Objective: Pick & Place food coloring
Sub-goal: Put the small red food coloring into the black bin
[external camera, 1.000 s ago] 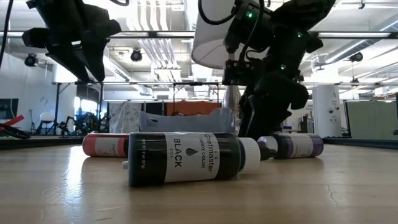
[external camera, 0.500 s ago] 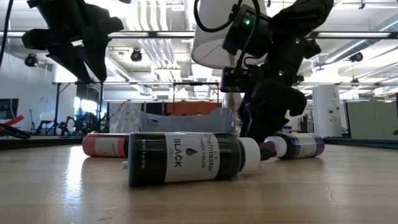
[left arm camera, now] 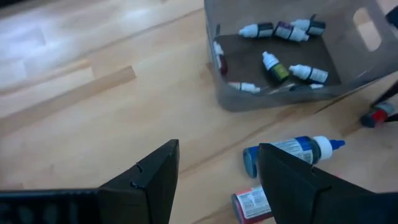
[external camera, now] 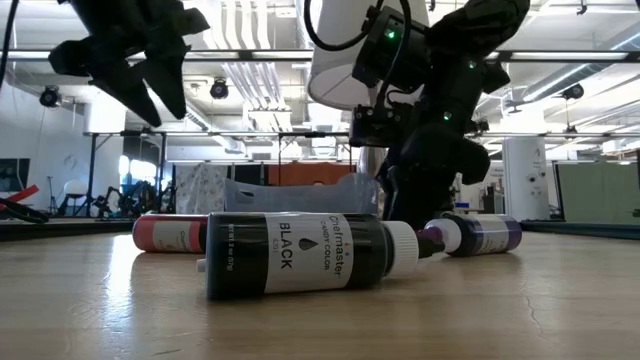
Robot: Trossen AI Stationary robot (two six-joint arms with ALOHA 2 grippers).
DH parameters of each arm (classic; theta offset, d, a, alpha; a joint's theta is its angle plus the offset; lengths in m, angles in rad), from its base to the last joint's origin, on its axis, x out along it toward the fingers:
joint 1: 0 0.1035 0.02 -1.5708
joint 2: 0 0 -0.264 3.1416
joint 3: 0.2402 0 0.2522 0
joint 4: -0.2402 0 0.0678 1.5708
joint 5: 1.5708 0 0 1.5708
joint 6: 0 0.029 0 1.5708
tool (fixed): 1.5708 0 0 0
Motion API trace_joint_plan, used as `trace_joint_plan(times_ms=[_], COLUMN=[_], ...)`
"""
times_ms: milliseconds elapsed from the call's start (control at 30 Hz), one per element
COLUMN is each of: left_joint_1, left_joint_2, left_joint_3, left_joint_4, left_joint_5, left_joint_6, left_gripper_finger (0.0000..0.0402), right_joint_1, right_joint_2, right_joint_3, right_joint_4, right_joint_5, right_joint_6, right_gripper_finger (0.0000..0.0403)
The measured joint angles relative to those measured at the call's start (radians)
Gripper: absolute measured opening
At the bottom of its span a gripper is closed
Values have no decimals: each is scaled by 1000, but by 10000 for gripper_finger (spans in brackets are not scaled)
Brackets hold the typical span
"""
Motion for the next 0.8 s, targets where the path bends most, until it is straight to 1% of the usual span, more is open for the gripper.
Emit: trace_joint_plan(times_ms=[67,133,200,333,533,600,667,733,800], left_joint_1=[0,1,2,12,37,58,97,138,165], left_joint_2=[0,0,0,0,-7,-8,-8,-9,-9], left_joint_3=[3,3,2,2,2,2,1,0,0], left_joint_4=[0,0,-1,4,30,55,100,156,182], left_joint_5=[-29,-52,-65,-62,-44,-2,96,187,214], left_joint_6=[5,14,39,102,232,314,437,542,604], left_gripper_finger=[190,190,190,190,190,190,189,185,181], right_joint_1=[1,1,0,3,2,2,-2,-22,-68], right_joint_2=[0,0,-11,-40,-65,-74,-76,-74,-72], right_joint_3=[14,32,50,90,209,260,303,329,342], right_joint_4=[-19,-40,-72,-87,-127,-160,-167,-167,-153], right_joint_5=[-5,-31,-48,-38,-35,-33,-14,51,93], right_joint_6=[6,30,57,125,265,305,360,403,446], right_gripper_finger=[61,40,39,40,58,59,58,58,63])
